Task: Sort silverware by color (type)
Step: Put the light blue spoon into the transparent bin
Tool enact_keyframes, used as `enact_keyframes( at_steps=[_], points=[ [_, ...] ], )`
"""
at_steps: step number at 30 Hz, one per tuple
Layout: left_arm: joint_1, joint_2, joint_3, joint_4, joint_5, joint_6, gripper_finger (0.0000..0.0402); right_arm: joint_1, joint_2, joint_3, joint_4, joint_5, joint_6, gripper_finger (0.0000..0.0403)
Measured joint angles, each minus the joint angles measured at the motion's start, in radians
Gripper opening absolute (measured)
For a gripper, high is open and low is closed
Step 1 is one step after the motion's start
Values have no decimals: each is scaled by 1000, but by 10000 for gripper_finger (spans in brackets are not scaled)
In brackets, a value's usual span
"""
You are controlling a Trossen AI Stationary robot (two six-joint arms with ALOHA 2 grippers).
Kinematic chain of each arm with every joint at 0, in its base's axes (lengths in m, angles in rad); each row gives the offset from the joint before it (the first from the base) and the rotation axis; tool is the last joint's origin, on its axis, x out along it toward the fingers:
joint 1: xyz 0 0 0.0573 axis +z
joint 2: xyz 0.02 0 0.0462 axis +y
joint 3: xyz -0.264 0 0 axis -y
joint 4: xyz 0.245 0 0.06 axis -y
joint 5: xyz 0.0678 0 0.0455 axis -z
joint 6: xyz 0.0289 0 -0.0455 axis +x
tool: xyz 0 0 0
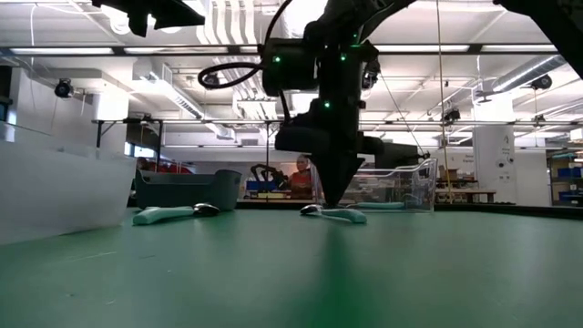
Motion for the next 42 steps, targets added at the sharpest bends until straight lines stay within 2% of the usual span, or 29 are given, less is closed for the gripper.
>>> enact_keyframes(
  at_steps=[9,14,18,24,28,37,42],
  points=[
    [0,0,0,-6,0,0,0,-37,-86,-52,19,-7,-28,9],
    [0,0,0,-7,0,0,0,-51,-196,-209,210,-9,-19,9],
    [0,0,0,-7,0,0,0,-55,-263,-334,329,-10,54,9],
    [0,1,0,2,1,3,0,-48,-296,-372,404,-11,174,19],
    [0,1,0,2,1,4,0,-33,-293,-351,408,-17,196,55],
    [0,1,0,2,1,4,0,-27,-272,-348,415,5,220,179],
    [0,2,0,5,2,4,0,-25,-248,-349,424,22,229,214]
  ],
)
